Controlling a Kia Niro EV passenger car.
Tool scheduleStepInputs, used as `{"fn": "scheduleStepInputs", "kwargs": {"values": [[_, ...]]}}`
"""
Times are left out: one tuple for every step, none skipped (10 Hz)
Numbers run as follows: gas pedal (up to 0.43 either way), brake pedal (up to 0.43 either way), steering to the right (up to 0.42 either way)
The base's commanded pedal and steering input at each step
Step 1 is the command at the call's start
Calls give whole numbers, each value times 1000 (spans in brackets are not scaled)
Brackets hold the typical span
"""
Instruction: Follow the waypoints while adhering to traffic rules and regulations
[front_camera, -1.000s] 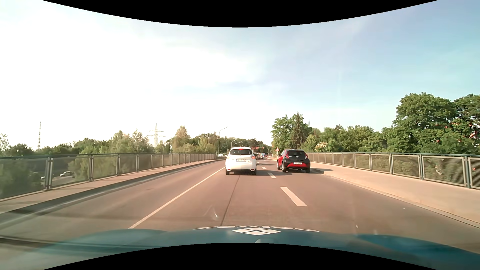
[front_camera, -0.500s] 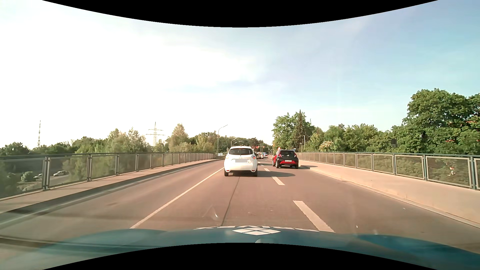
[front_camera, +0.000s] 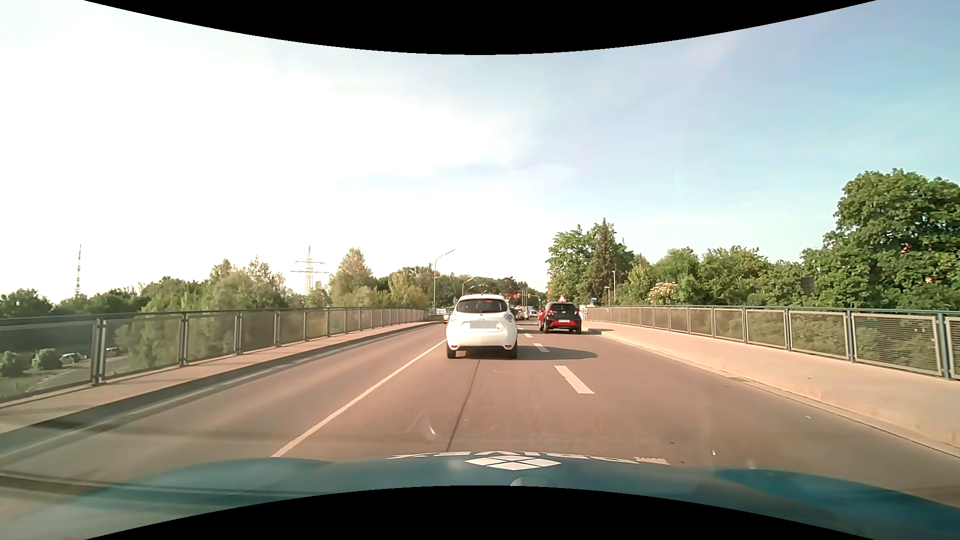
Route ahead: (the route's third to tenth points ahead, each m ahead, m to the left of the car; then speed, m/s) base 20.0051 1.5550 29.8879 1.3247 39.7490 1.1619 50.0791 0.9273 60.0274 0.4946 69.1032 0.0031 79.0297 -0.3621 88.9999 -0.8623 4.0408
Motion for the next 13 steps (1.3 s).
{"fn": "scheduleStepInputs", "kwargs": {"values": [[39,0,-5],[8,0,-5],[0,0,-5],[0,0,-5],[0,0,-4],[0,0,-4],[0,0,-3],[0,0,-2],[0,0,-1],[0,0,-1],[0,0,-1],[0,0,-1],[0,0,-1]]}}
